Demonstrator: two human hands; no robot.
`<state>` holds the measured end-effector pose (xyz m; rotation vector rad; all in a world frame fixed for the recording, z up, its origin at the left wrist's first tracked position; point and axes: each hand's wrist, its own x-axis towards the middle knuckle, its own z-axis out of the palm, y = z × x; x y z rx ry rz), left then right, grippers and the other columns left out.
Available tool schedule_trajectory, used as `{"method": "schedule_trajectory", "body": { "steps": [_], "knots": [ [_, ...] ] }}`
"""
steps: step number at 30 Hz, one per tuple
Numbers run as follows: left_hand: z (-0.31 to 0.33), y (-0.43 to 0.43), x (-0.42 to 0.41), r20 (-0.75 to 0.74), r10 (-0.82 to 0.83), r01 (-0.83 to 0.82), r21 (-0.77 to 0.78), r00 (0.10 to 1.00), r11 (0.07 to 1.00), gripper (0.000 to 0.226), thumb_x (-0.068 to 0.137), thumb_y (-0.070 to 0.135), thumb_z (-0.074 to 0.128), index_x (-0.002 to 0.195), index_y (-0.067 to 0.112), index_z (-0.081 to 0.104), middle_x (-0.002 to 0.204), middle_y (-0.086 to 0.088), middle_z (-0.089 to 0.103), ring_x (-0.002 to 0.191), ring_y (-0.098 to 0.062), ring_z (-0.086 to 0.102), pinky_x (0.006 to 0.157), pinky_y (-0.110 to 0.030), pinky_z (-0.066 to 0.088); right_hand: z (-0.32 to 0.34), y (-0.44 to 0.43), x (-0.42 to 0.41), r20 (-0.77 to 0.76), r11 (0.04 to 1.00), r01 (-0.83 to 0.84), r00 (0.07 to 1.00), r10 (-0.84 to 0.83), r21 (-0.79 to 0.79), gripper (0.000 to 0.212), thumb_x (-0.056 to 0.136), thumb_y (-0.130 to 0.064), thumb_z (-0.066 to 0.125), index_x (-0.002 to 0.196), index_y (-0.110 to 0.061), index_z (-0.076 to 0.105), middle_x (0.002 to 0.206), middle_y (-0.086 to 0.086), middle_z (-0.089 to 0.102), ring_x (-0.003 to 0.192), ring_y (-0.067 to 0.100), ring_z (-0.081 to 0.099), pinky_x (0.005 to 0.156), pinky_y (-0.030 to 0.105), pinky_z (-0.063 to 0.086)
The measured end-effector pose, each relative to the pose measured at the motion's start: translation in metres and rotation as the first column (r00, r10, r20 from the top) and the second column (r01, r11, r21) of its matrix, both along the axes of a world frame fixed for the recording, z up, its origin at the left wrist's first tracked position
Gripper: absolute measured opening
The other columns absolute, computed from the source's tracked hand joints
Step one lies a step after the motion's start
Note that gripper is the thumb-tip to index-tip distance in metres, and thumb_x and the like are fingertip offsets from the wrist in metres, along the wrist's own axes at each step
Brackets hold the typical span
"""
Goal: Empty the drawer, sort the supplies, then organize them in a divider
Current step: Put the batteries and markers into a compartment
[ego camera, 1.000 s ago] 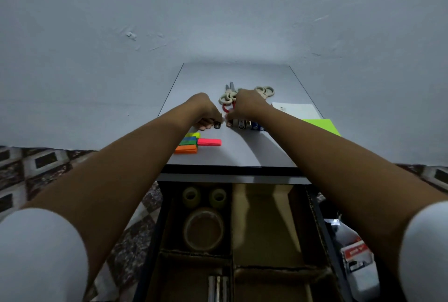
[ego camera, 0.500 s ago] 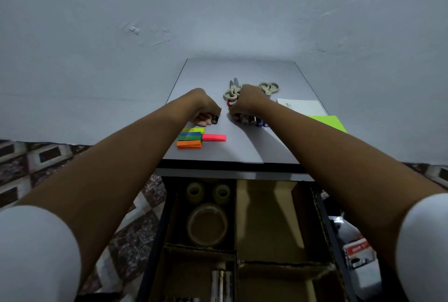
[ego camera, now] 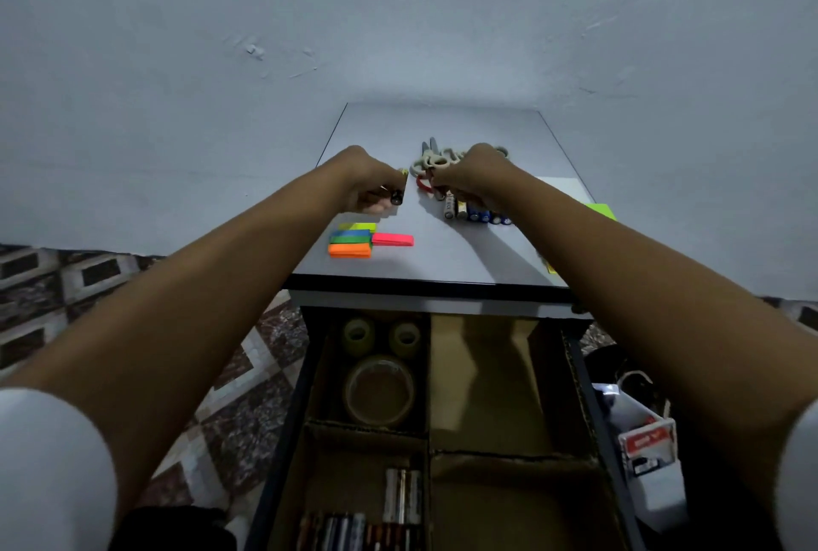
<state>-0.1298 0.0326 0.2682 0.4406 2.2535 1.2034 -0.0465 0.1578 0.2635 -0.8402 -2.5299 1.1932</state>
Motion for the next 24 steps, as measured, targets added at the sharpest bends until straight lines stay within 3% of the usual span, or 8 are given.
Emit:
{"method": "schedule_trajectory", "body": {
  "steps": [4, 12, 19, 24],
  "knots": [
    [0.001, -0.018, 0.022, 0.104, 0.015, -0.03, 0.136, 0.994, 0.99, 0.016, 0.086, 0.012, 0.064, 0.074, 0.003, 0.06, 0.048, -0.004, 0.063, 0.041, -0.006, 0.058, 0.045, -0.015, 0.05, 0.004, -0.013, 0.032, -0.086, 0.917, -0.009, 0.996, -0.027, -0.398, 0.018, 0.086, -0.012, 0.062, 0.071, -0.012, 0.051, 0.061, 0.006, 0.051, 0.049, 0.013, 0.045, 0.046, 0.019, 0.036],
    [-0.023, -0.077, 0.099, 0.243, -0.101, 0.038, 0.253, 0.965, 0.967, 0.006, 0.085, 0.007, 0.063, 0.08, 0.005, 0.061, 0.06, -0.003, 0.066, 0.052, -0.009, 0.063, 0.052, -0.017, 0.054, -0.017, -0.052, 0.11, -0.081, 0.813, -0.044, 0.997, -0.004, -0.581, 0.017, 0.089, -0.017, 0.062, 0.073, -0.011, 0.057, 0.058, 0.003, 0.054, 0.047, 0.008, 0.05, 0.039, 0.013, 0.036],
    [-0.085, -0.13, 0.143, 0.275, -0.149, 0.136, 0.067, 0.95, 0.988, 0.005, 0.084, 0.009, 0.067, 0.087, 0.005, 0.065, 0.071, -0.005, 0.068, 0.065, -0.012, 0.066, 0.059, -0.019, 0.056, -0.076, -0.09, 0.166, -0.044, 0.786, -0.092, 0.996, 0.083, -0.611, 0.024, 0.088, -0.019, 0.063, 0.064, -0.017, 0.063, 0.055, -0.006, 0.059, 0.051, 0.003, 0.053, 0.043, 0.015, 0.038],
    [-0.131, -0.145, 0.157, 0.202, -0.184, 0.225, -0.201, 0.962, 0.953, 0.008, 0.086, 0.015, 0.065, 0.08, 0.011, 0.068, 0.076, -0.005, 0.067, 0.067, -0.011, 0.063, 0.062, -0.021, 0.053, -0.11, -0.111, 0.194, 0.015, 0.738, -0.056, 0.996, 0.089, -0.673, 0.009, 0.088, -0.02, 0.063, 0.084, -0.012, 0.066, 0.067, -0.004, 0.063, 0.063, 0.008, 0.056, 0.05, 0.019, 0.041]
  ]
}}
